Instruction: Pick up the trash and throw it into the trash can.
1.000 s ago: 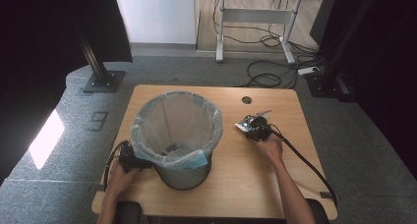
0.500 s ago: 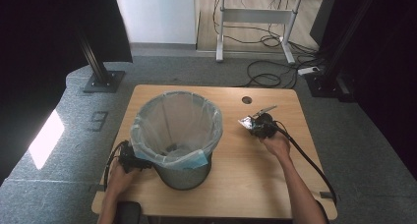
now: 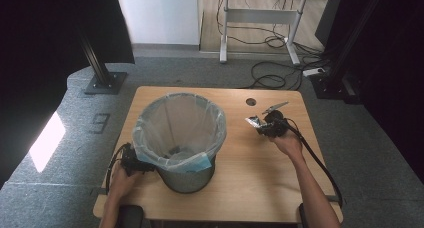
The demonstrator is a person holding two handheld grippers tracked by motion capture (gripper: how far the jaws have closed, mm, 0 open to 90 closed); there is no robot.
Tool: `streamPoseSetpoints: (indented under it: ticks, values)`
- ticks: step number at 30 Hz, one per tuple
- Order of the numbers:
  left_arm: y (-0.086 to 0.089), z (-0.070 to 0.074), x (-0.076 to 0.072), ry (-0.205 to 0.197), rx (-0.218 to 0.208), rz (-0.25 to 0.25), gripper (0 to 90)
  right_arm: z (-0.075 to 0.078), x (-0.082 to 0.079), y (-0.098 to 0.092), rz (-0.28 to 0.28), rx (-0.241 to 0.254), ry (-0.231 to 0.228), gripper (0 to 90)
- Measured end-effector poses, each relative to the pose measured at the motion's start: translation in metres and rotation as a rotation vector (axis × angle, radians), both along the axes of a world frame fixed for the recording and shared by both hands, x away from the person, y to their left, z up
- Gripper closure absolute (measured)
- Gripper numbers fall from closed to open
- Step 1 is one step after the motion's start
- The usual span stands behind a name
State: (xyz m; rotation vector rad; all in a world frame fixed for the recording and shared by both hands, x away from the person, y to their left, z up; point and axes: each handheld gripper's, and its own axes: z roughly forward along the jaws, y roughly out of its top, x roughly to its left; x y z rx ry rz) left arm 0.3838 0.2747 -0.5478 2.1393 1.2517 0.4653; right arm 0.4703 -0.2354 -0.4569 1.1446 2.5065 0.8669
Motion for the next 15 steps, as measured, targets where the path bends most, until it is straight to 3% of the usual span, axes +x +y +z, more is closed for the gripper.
streamPoseSetpoints:
  ticks: [7,15]
  values:
    - [0.0,0.0,0.0,0.002,0.001,-0.001,0.0,0.03,-0.007,0.002,0.022,0.044,-0.033,83.4]
    - [0.0,0.0,0.0,0.002,0.0,-0.001,0.0,0.054,-0.013,0.005,0.049,0.071,-0.05,83.3]
